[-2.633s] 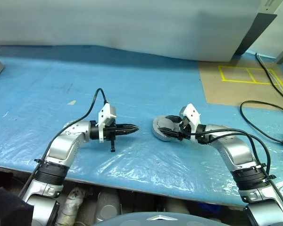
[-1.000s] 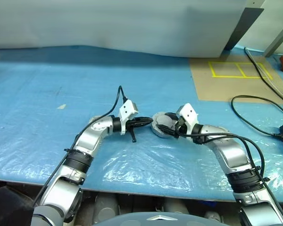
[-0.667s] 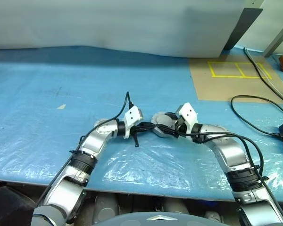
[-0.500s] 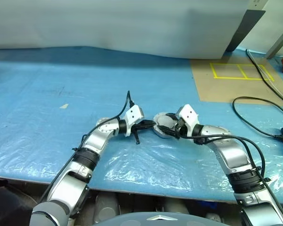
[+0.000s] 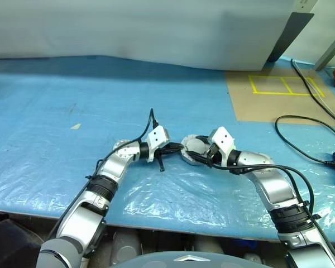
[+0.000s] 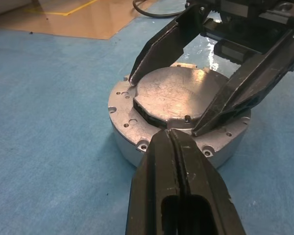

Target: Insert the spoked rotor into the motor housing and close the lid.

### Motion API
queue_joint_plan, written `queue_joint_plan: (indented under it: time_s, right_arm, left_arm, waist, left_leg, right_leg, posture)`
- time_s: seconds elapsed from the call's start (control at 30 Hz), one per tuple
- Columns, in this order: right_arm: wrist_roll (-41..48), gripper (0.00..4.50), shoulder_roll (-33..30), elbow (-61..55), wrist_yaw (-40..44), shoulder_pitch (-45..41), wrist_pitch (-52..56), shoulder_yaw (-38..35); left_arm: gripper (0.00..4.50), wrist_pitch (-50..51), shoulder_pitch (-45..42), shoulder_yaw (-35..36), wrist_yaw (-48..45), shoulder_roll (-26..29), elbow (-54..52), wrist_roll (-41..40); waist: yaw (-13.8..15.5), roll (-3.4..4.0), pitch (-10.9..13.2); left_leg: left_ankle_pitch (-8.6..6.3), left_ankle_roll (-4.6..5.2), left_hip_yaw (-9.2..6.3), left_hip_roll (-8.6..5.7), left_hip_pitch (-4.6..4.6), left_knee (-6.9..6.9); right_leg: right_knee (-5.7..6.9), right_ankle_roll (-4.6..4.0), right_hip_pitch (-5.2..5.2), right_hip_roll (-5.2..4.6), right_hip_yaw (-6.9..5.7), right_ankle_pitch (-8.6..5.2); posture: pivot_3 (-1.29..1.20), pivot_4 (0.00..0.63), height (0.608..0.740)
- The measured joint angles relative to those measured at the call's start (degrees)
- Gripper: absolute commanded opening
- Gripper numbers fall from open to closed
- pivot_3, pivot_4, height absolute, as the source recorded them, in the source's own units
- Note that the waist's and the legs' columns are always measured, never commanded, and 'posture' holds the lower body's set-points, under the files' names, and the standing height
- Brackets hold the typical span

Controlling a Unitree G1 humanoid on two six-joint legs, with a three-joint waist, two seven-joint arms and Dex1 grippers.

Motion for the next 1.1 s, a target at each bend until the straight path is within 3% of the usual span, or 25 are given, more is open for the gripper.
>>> queue_joint_plan:
  time_s: [0.17, 0.4, 0.8, 1.1]
  right_arm:
    - [0.1, 4.49, 0.8, -0.3, 0.2, 0.4, 0.0, 0.2]
    - [-0.9, 4.49, 0.1, -2.6, -0.3, 1.4, 0.6, 0.4]
    - [-1.8, 4.49, -1.3, -6.4, -1.7, 3.0, -0.1, -0.1]
    - [-0.5, 4.49, 2.5, -7.3, -7.4, 0.7, 2.5, -2.9]
  left_arm:
    - [0.0, -1.4, -0.8, 0.0, -0.4, -0.3, 1.7, 0.2]
    - [0.0, -5.8, -3.1, 0.3, -0.5, -2.1, 8.2, 0.4]
    - [0.0, -6.1, -3.1, 0.4, -1.3, -2.0, 7.6, 0.5]
    - [0.0, -6.5, -4.6, 1.3, -2.5, -1.5, 10.4, 0.5]
  waist:
    - [0.0, 0.0, 0.0]
    - [0.8, 0.01, 0.0]
    - [1.0, 0.03, 0.0]
    - [1.0, 0.08, 0.0]
  left_leg:
    - [0.0, 0.01, 0.0, 0.0, 0.0, 0.0]
    - [-0.11, 0.2, -0.01, 0.01, 0.09, -0.03]
    - [-0.08, 0.15, -0.01, 0.0, -0.31, -0.1]
    - [0.03, -0.04, -0.03, -0.04, -0.66, -0.07]
  right_leg:
    - [0.0, 0.0, 0.0, -0.01, 0.0, 0.0]
    - [-0.03, 0.02, 0.11, -0.04, 0.03, -0.01]
    - [-0.05, 0.04, -0.34, -0.05, 0.03, -0.01]
    - [-0.02, 0.06, -0.63, -0.04, 0.01, 0.01]
  posture:
    - [0.0, 0.15, 0.74]
    - [0.0, 0.15, 0.74]
    - [0.0, 0.15, 0.74]
    - [0.0, 0.15, 0.74]
